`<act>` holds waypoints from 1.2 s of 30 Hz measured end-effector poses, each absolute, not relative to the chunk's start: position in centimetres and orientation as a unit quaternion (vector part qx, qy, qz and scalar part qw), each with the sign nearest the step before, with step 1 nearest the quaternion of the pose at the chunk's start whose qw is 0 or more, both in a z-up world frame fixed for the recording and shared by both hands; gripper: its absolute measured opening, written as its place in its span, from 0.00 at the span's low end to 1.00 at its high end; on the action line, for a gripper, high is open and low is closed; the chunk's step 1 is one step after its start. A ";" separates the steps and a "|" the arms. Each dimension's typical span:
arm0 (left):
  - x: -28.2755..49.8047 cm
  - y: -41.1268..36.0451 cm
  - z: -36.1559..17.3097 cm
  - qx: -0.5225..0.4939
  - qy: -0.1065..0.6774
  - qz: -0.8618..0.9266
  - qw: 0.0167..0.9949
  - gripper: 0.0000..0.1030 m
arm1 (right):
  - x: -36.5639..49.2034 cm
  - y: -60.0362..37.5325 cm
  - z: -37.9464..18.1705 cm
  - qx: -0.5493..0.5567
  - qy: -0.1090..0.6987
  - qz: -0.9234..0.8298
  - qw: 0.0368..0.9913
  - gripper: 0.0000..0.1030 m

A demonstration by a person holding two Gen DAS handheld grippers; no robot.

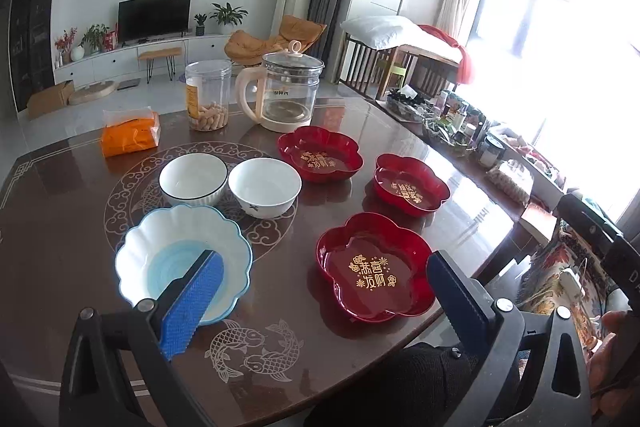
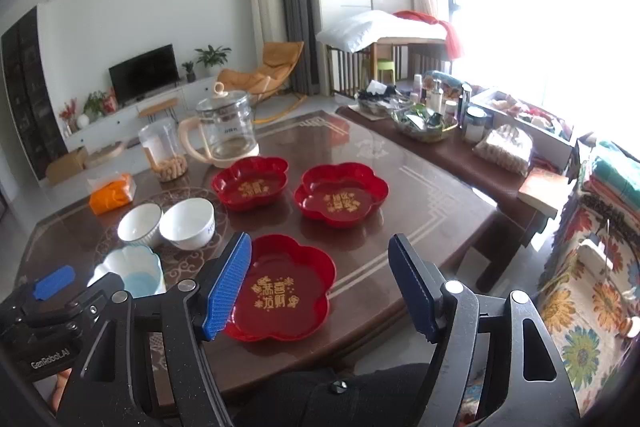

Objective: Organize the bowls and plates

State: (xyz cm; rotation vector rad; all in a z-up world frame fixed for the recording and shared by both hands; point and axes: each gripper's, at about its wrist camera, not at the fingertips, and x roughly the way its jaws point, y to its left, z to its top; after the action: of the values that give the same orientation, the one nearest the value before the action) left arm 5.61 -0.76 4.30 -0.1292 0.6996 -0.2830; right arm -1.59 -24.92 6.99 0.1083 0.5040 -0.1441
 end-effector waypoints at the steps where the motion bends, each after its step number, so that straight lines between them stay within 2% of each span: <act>1: 5.4 -0.8 4.6 -0.060 0.336 -0.140 0.929 0.98 | -2.3 -25.0 7.5 0.052 0.227 -0.066 0.970 0.72; 5: 4.0 -0.7 6.2 -0.061 0.313 -0.166 0.933 0.98 | -4.8 -25.2 8.8 0.050 0.141 -0.046 0.988 0.72; 8: 3.1 -0.7 7.5 -0.083 0.307 -0.202 0.926 0.98 | -5.1 -25.3 9.2 0.049 0.126 -0.018 0.991 0.72; 14: 1.4 -1.6 9.0 -0.067 0.293 -0.227 0.927 0.98 | -4.2 -26.5 9.0 0.106 0.186 0.040 0.976 0.72; 21: 2.5 -1.5 8.3 -0.033 0.364 -0.226 0.903 0.98 | -2.5 -28.1 10.8 0.123 0.249 0.046 0.959 0.72; 30: 8.7 0.9 8.1 -0.037 0.414 -0.190 0.889 0.98 | 2.1 -27.9 14.0 0.136 0.307 0.100 0.937 0.72; 36: 12.1 2.1 7.9 -0.040 0.434 -0.169 0.884 0.98 | 6.1 -25.9 13.3 0.162 0.371 0.145 0.903 0.72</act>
State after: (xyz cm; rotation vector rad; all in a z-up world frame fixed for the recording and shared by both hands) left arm 12.13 2.08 7.86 -0.0825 0.9042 -0.3522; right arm 6.11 -25.93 13.29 0.3339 0.7667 0.2997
